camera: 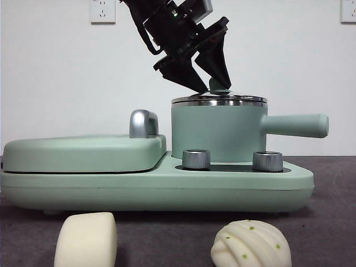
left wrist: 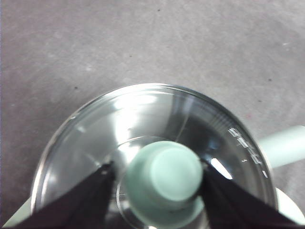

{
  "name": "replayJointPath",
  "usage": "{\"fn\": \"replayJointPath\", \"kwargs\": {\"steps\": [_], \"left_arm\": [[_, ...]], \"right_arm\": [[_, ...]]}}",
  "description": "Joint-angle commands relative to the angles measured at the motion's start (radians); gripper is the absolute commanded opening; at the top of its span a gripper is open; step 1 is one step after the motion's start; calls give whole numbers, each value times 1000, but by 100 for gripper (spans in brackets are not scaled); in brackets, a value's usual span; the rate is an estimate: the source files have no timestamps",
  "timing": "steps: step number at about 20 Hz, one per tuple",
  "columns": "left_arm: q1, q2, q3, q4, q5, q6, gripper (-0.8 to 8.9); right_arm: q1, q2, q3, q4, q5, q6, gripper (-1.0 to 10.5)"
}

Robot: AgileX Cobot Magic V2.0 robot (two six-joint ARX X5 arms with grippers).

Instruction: Put the buns in a small steamer

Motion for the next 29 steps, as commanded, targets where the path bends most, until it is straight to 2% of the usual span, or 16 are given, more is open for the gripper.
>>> {"fn": "replayJointPath", "kwargs": {"steps": [1,5,9,13,19,22,23,25,29], "left_arm": [[-11,26,30,5,-2,17,203],[-16,26,30,29,-2,21,69],[-15,25,35,23,-2,18,14],[-3,21,112,-51,-2,-2,15],[23,13,378,-248,-2,7,15],[51,-4,497,-354,-2,25,15],[64,-18,509,-366,-2,25,15],[98,-50,514,-379,-2,26,15],[190,-109,514,-437,-2,42,15]], "right_arm": [[1,4,15,8,0,11,460],[1,4,15,7,0,11,460],[1,4,15,7,1,10,460],[1,4,15,4,-10,11,459],[37,25,15,-31,-22,15,459],[131,84,15,-50,-17,39,458],[177,108,15,-51,10,58,458],[294,164,15,-50,98,84,458],[595,315,30,-48,322,165,458]]}}
